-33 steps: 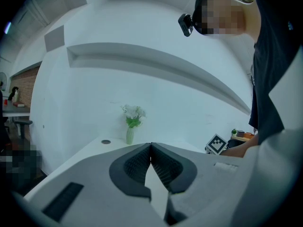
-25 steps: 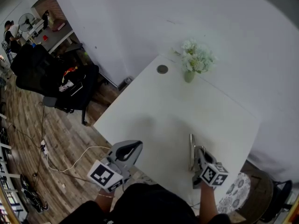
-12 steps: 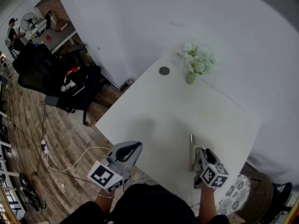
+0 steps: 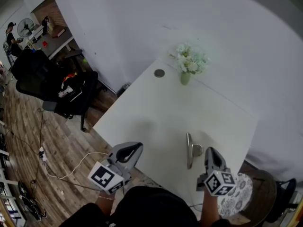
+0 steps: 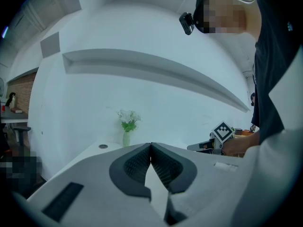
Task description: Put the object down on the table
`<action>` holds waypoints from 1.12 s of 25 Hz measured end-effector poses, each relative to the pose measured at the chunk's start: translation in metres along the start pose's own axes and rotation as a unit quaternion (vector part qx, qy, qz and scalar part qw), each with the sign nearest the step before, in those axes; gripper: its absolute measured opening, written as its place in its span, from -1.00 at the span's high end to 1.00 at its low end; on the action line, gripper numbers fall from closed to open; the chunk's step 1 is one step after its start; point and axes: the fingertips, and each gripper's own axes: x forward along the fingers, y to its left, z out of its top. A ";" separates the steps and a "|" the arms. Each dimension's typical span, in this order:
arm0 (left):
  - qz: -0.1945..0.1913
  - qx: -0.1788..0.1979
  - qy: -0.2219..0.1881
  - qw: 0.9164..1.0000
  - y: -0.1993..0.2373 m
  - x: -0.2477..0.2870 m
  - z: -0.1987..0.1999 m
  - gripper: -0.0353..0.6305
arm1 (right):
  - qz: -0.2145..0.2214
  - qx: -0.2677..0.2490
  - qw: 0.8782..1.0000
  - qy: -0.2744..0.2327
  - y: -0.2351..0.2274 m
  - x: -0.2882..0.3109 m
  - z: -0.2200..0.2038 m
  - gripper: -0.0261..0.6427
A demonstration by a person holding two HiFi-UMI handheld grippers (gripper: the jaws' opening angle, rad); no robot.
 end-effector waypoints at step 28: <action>-0.005 0.014 -0.013 1.000 -0.046 -0.028 0.003 0.89 | 0.056 -0.041 0.995 -0.070 0.043 -0.064 0.033 0.93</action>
